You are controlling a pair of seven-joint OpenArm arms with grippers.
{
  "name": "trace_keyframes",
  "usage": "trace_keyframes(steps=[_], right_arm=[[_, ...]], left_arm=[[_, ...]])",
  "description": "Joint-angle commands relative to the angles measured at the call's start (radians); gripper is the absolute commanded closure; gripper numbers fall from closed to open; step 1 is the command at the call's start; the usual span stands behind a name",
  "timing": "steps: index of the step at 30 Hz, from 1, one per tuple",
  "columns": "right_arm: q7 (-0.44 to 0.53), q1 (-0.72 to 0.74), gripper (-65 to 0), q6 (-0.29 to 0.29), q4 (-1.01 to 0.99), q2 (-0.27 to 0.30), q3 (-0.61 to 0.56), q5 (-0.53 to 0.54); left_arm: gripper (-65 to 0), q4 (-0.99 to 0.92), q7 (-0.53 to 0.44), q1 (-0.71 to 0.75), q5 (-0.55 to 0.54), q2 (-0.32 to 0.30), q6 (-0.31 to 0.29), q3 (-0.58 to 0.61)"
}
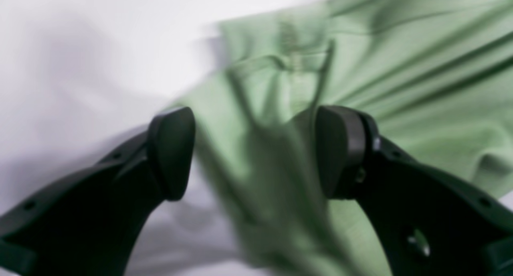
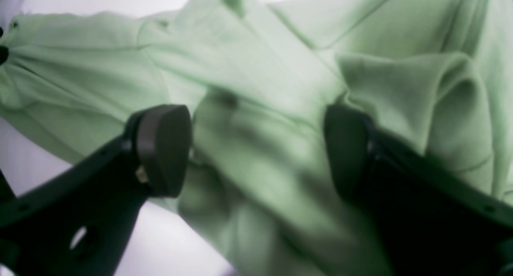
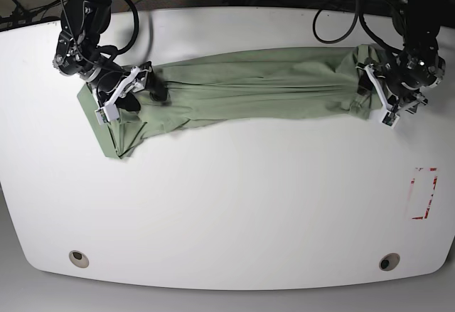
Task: Fold the T-shirt properly
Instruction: 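Lower the folded edge and press it flat with both grippers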
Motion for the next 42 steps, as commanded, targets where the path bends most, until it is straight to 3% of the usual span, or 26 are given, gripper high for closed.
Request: trace_keyframes(steps=[1,3,7,11,16,21,31,42], right_arm=[[-0.079,-0.01,-50.9,-0.044,-0.006,0.022,0.007,-0.093],[-0.079,-0.01,-50.9,-0.044,-0.006,0.022,0.007,-0.091],[-0.079,-0.01,-50.9,-0.044,-0.005,0.02,0.007,-0.089],[-0.079,-0.01,-50.9,-0.044,-0.005,0.019,0.007,-0.089],[-0.079,-0.01,-50.9,-0.044,-0.005,0.014,0.007,-0.089],[-0.079,-0.011,-50.9,-0.044,-0.006,0.014,0.007,-0.089],[-0.079,-0.014,-50.9,-0.044,-0.008,0.013,0.013,-0.089],[-0.079,-0.013,-50.9,-0.044,-0.011,-0.001,0.018,-0.091]], left_arm=[[-42.8,0.0,0.001,-0.014,0.015,-0.051,0.008,-0.034],[-42.8,0.012,0.001,-0.028,0.013,-0.058,-0.002,-0.046],[-42.8,0.073,0.042,-0.034,0.013,-0.058,-0.099,-0.072],[-42.8,0.139,0.128,-0.089,0.018,0.032,-0.099,-0.049],[-42.6,0.145,0.149,-0.134,0.021,0.106,-0.099,0.005],[-42.6,0.109,0.149,-0.14,0.021,0.156,-0.014,0.074],[-42.6,0.006,0.14,-0.166,0.021,0.152,0.054,0.095],[-42.6,-0.12,0.071,-0.172,0.021,0.058,0.066,0.092]])
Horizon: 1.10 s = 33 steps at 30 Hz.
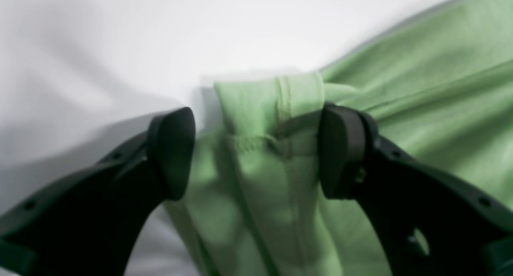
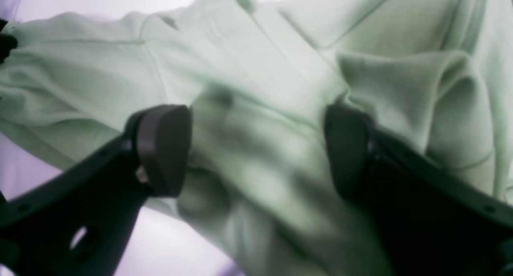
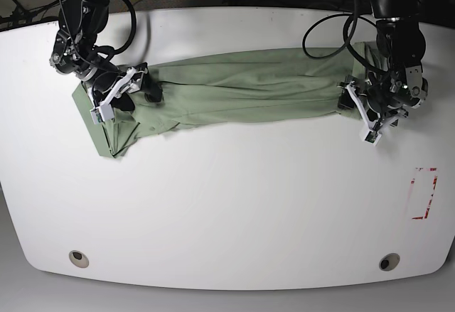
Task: Fold the T-shirt properly
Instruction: 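Lower the folded edge and press it flat with both grippers, then release the shirt end with the left gripper and regrasp its folded edge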
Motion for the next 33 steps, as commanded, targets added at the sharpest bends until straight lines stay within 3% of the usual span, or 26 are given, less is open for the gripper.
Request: trace_keyframes(steps=[1,9,15,18,21,24,33], right_arm=[[-0.082,-0.012,-50.9,-0.036,-0.011,0.003,0.001,-0.082],[-0.082,-0.01,-50.9,-0.036,-0.013,0.003,0.001,-0.086],[-0.082,-0.012,-50.9,-0.036,-0.013,0.003,0.001,-0.086],[-0.082,-0.012,-50.9,-0.036,-0.009,0.003,0.001,-0.082],[-0.082,-0.014,-50.9,-0.036,-0.006,0.003,0.001,-0.08],[-0.082,-0.014,-50.9,-0.036,-0.008,0.003,0.001,-0.082],[-0.082,-0.01,-50.9,-0.036,-0.011,0.003,0.001,-0.082]], left_arm=[[-42.6,0.009,0.007,-0.016,0.027,-0.045,0.002,-0.007],[-42.6,0.007,0.005,-0.016,0.024,-0.134,-0.004,-0.108],[-42.6,0.009,0.005,0.017,0.02,-0.208,-0.007,-0.12],[-42.6,0.01,0.004,0.056,0.02,-0.246,-0.075,-0.14],[-42.6,0.04,0.007,0.08,0.02,-0.248,-0.156,-0.234],[-42.6,0.093,0.025,0.105,0.019,-0.237,-0.16,-0.263],[-42.6,0.342,0.177,0.103,0.019,-0.104,-0.16,-0.263]])
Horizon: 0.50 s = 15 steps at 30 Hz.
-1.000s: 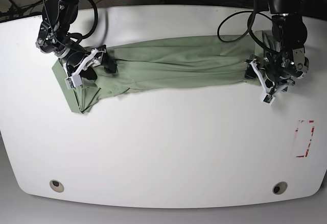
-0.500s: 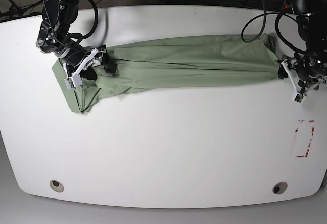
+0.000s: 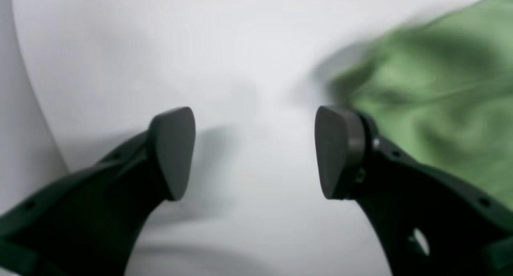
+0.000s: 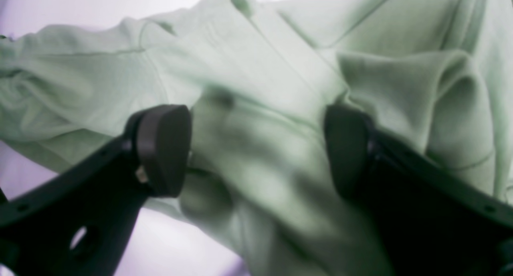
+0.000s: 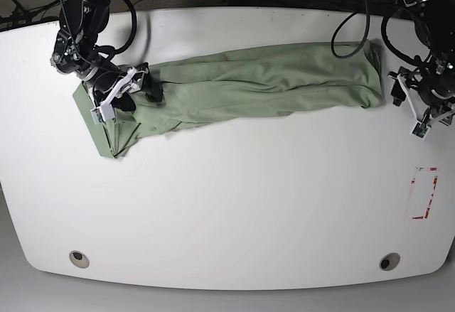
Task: Fold the T-shirt properly
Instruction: 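Release the shirt end with the left gripper and regrasp its folded edge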
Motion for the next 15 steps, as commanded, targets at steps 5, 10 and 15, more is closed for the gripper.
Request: trace_keyframes(steps=[5,10,15], right_arm=[[-0.084,-0.012,-50.9,-0.036,-0.011,0.006,-0.001,-0.088],[-0.084,-0.014,-50.9,-0.036,-0.011,0.006,-0.001,-0.083],[-0.084,-0.014,-50.9,-0.036,-0.011,0.006,-0.001,-0.082]], left_arm=[[-42.6,0.097,0.126,-0.006,0.014,0.108,0.002,-0.009],[-42.6,0.098,0.179,0.001,0.012,0.21,0.002,-0.047],[-43.3,0.092,0.179,0.029,0.001,0.239,0.002,-0.107]])
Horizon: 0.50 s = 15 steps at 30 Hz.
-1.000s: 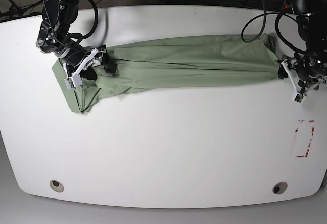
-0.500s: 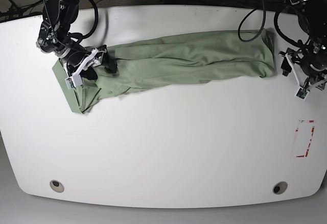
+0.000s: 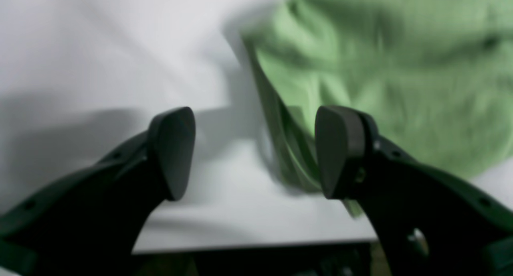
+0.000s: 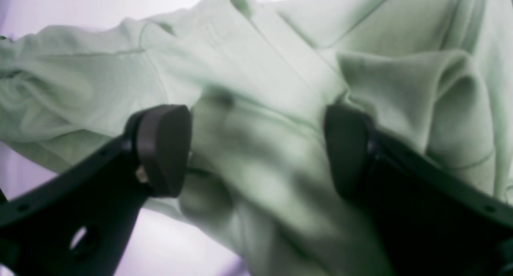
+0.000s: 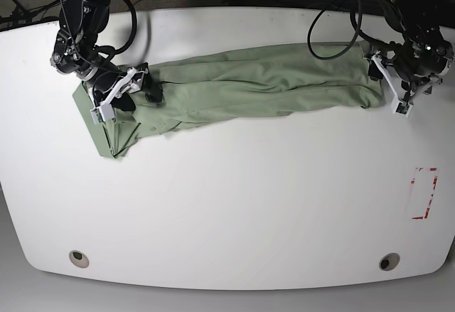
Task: Fold the T-shirt properly
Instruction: 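Release the shirt end with the left gripper and regrasp its folded edge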
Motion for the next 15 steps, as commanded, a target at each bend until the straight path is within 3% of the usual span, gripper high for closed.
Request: trace_keyframes(steps=[1,9,15], right_arm=[[-0.083,-0.014,-50.9,-0.035,-0.011,0.005,-0.001,-0.081],[-0.083,-0.014,-50.9,-0.035,-0.013,0.005,-0.001,-0.081],[-0.083,-0.015,-50.9,-0.035,-0.013,0.005,-0.001,-0.081]], left_arm=[[-43.3,0.014,-0.013,-0.009,-0.032,-0.013,-0.001,-0.012],[-43.6,0.011,-0.015,0.038,-0.269,-0.036,-0.001,-0.062],[-49.3,-0.094,-0.001,0.044,-0.394,-0.041,-0.001,-0.139]])
